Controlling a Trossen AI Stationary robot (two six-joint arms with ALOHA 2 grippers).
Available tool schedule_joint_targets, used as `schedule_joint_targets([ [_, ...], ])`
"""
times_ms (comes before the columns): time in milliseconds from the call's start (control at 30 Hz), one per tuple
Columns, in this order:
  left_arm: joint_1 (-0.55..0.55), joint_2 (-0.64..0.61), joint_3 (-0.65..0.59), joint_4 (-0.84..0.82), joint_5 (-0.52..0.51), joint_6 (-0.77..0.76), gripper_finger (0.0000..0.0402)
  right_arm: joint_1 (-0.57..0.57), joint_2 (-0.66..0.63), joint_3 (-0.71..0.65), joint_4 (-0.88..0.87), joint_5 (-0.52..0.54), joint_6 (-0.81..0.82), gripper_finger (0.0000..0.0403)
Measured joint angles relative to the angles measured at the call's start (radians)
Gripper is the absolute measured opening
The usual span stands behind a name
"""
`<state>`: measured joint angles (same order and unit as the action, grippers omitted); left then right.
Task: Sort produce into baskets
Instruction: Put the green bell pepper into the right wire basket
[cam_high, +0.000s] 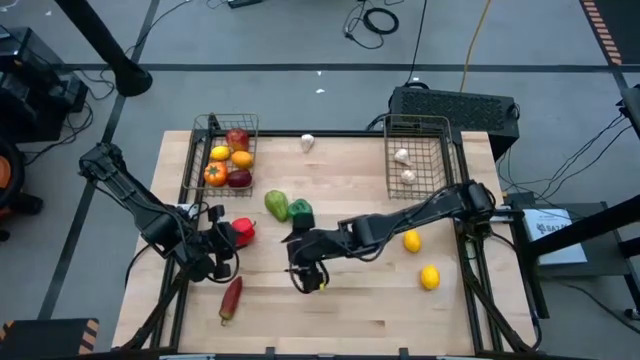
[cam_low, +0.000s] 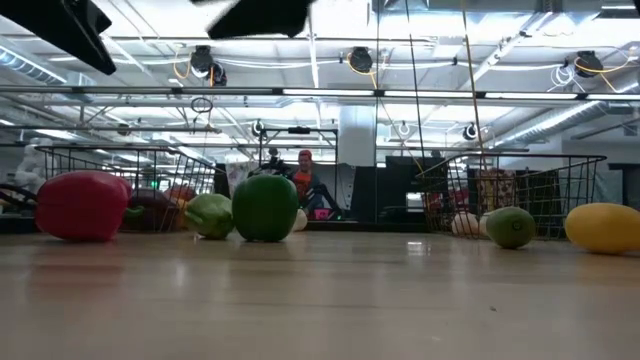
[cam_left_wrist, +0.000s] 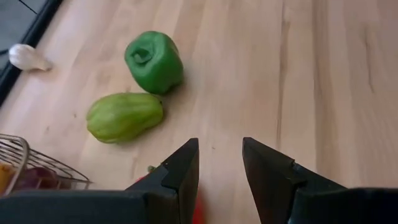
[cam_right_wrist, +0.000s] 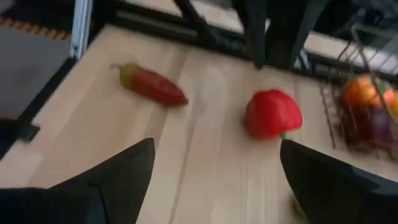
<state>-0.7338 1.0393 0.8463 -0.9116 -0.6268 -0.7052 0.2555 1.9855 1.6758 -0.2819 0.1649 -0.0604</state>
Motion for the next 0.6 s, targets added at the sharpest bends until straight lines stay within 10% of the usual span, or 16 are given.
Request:
schedule_joint_targets([
  [600, -0.006, 0.001, -0.023, -0.201, -0.03, -0.31, 0.0132, -0.129, 0.147, -0.08, 0.421, -0.165, 0.116, 0.0337],
])
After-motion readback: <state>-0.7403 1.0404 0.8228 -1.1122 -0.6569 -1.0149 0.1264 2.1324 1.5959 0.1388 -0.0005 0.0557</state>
